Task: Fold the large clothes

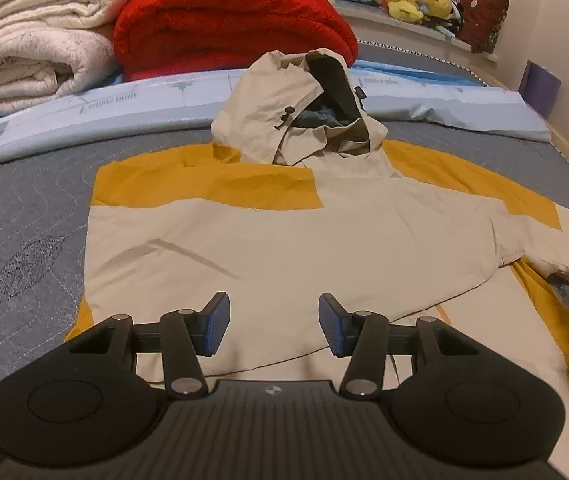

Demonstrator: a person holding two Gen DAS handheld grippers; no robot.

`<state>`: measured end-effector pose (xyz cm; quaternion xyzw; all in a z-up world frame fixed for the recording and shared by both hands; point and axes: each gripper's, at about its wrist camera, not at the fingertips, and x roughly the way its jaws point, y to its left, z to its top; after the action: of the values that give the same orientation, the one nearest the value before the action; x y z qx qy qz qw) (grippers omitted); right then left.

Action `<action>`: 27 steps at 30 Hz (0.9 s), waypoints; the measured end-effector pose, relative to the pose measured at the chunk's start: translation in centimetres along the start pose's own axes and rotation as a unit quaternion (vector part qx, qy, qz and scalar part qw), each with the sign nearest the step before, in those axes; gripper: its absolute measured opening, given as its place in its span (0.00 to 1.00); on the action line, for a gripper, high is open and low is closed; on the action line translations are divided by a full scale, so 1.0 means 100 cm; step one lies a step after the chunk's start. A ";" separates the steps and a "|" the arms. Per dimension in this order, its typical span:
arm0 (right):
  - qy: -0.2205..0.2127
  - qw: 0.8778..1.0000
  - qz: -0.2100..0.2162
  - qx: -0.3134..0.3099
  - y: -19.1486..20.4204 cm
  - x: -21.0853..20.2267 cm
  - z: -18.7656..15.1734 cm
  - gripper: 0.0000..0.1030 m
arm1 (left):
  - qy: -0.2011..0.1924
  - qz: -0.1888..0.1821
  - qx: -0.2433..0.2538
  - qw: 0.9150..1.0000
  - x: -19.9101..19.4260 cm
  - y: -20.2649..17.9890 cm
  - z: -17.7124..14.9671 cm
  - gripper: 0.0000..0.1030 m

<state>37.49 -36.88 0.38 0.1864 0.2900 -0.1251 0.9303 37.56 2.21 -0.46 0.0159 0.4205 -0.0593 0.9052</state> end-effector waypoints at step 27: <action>-0.012 0.988 -0.134 0.078 -0.234 0.048 -0.006 0.52 | 0.017 -0.001 0.008 1.000 0.028 -0.007 0.000 0.57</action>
<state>33.08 -58.28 -9.34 0.2163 0.2909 -0.2732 0.8910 39.27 1.25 -2.63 0.0236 0.4354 -0.0632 0.8977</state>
